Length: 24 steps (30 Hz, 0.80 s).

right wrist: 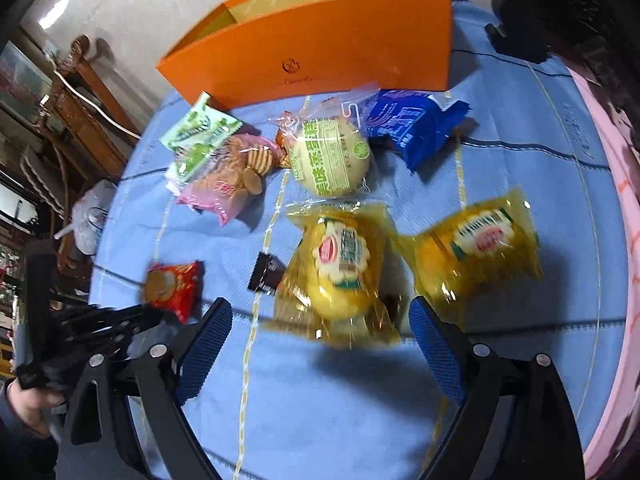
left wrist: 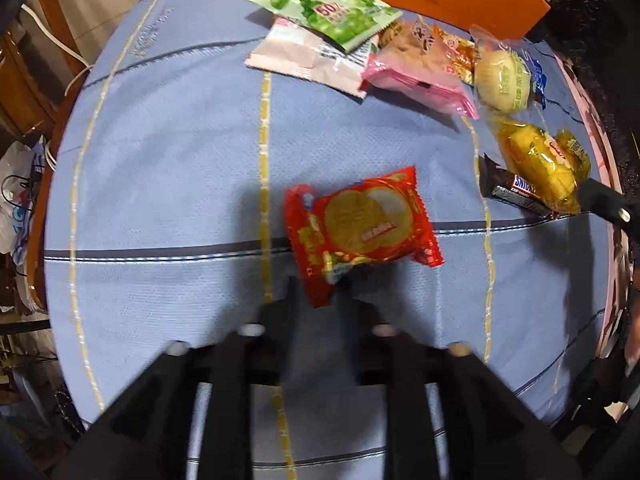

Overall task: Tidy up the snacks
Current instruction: 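Grasp the red round-cookie pack with the left tool and lift it, then grasp the yellow bread pack with the right tool while the left tool holds the red pack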

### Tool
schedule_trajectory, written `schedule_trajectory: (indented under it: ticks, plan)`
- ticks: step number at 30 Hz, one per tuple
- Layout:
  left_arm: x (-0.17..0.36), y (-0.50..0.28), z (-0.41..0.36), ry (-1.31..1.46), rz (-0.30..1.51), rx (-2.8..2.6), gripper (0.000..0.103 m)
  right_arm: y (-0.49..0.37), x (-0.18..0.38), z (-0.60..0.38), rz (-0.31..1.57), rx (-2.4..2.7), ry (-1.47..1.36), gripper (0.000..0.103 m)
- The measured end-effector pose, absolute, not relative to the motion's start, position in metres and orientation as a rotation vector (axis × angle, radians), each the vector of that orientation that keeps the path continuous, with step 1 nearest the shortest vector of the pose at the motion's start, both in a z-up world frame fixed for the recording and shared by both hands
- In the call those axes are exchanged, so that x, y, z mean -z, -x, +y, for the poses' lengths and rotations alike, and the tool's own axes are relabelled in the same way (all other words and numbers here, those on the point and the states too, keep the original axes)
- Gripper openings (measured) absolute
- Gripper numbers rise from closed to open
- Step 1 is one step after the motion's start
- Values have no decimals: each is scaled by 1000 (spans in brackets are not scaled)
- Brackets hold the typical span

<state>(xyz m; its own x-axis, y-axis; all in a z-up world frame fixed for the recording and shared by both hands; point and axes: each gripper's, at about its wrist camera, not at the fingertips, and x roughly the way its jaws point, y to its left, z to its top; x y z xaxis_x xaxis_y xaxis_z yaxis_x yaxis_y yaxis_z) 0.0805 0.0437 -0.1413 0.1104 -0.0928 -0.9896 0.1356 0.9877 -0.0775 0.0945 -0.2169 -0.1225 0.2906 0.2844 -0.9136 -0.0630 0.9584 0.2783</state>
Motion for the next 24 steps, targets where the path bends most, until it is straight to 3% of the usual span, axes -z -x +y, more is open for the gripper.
schedule_trajectory:
  ticks: [2,3,8,16,24]
  plan:
    - [134,-79,48,-42,1431,158,62,-102,130,-212,1276,-221,-179,90]
    - [131,-82,49,-40,1425,162,63,-106,135,-210,1289,-208,-164,90]
    - [123,-96,30,-136,1375,220,64,-114,154,-207,1355,-218,-166,81]
    - [131,-107,-2,-362,1360,409,64,-116,161,-221,1383,-225,-251,78]
    - [138,-95,-10,-446,1394,487,57,-119,166,-225,1393,-201,-270,74]
